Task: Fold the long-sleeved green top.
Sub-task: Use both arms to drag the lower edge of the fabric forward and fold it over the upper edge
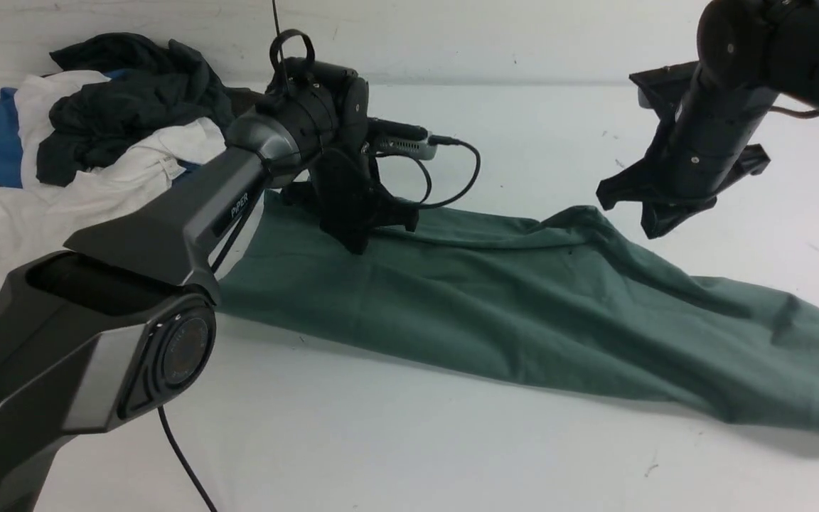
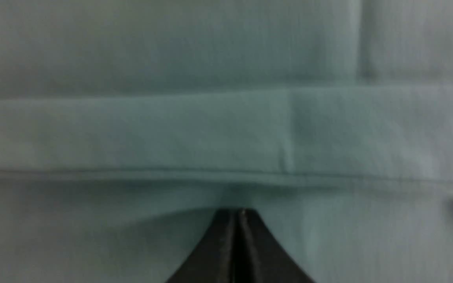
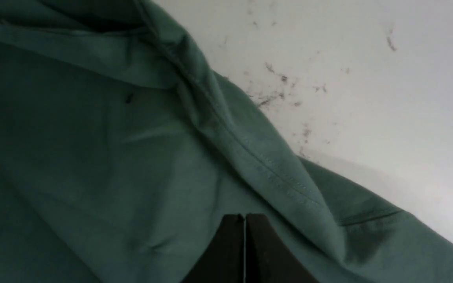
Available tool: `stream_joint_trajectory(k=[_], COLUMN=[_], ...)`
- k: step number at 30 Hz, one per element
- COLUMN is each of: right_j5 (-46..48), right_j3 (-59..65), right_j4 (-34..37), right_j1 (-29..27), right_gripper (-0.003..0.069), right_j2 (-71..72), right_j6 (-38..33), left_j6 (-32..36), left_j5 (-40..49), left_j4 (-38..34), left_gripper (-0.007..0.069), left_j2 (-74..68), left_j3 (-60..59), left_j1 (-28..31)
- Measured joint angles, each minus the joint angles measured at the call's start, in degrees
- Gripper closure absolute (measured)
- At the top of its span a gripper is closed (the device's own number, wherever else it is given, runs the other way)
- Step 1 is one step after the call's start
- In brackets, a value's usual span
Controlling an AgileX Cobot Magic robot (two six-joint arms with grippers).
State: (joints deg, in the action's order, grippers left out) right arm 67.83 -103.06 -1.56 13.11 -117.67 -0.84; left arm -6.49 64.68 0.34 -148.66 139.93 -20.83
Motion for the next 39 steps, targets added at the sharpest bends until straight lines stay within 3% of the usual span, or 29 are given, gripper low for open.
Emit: stream_joint_trajectory(k=[7, 11, 16, 18, 23, 27, 30, 31, 35, 39], right_j5=[-0.02, 0.38, 2.59, 2.65, 3.01, 3.13, 3.17, 3.17, 3.22, 3.24], right_j3=[0.0, 0.0, 0.0, 0.0, 0.05, -0.01, -0.01, -0.01, -0.01, -0.01], right_j4=[6.19, 7.72, 6.28, 3.8, 1.97, 1.97, 1.91, 1.91, 2.03, 2.05], right_j1=[0.0, 0.0, 0.0, 0.0, 0.0, 0.0, 0.0, 0.0, 0.0, -0.06], right_gripper=[0.0673, 0.0673, 0.0674, 0.0674, 0.0674, 0.0674, 0.0674, 0.0674, 0.0674, 0.067], right_j2=[0.0, 0.0, 0.28, 2.08, 6.29, 7.43, 7.17, 7.11, 7.1, 7.1], right_j6=[-1.67, -2.75, -3.52, -3.4, -2.77, -2.77, -2.73, -2.73, -2.66, -2.57], left_j6=[-1.79, -2.24, -0.81, 0.24, -0.86, -1.53, 0.98, 3.34, 7.72, 13.04], left_j5=[-20.46, -24.7, -10.85, -0.29, 5.24, 6.16, 6.06, 3.95, -3.14, -13.85], left_j4=[0.55, 0.55, 2.41, 6.76, 10.39, 3.07, -3.37, -7.11, -10.22, -11.2], left_gripper=[0.0629, 0.0629, 0.0629, 0.0629, 0.0629, 0.0629, 0.0627, 0.0615, 0.0557, 0.0386], left_j2=[-1.36, -1.32, 1.84, 5.53, 9.62, 9.05, 7.64, 6.31, 4.07, 1.09], left_j3=[-0.44, -0.44, -0.14, 0.25, 0.76, 0.79, 0.79, 0.72, 0.72, 0.72], left_j1=[0.0, 0.11, 0.22, 0.89, 5.88, 13.75, 16.58, 17.04, 16.57, 14.25])
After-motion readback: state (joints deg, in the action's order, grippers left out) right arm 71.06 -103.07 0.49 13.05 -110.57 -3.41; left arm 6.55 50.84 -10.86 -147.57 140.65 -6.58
